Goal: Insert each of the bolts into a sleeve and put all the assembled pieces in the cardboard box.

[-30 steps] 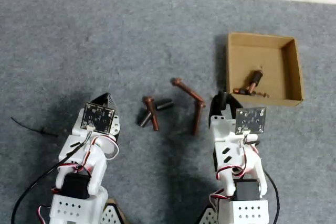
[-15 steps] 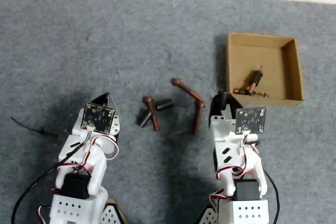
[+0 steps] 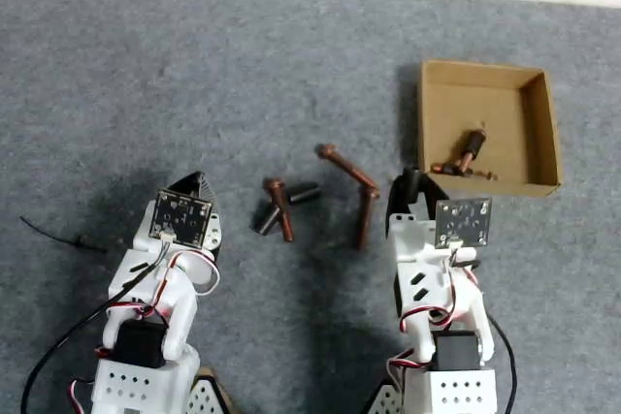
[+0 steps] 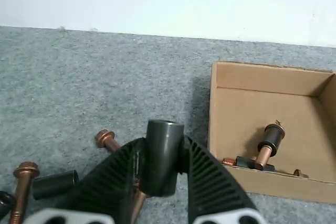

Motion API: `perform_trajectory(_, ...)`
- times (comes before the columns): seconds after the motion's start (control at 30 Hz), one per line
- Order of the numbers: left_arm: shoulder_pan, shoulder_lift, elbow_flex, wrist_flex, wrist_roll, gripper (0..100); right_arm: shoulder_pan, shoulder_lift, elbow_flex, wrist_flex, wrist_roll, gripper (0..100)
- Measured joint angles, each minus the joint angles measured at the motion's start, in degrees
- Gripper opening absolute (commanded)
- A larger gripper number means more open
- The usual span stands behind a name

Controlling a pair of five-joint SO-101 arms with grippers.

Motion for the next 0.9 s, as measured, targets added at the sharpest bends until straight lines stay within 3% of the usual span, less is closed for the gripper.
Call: perform_trajectory(0.9,0.00,0.00,0.00,0.00,0.00,1,0.00,0.00,0.00,-3.16,0.00,0.7)
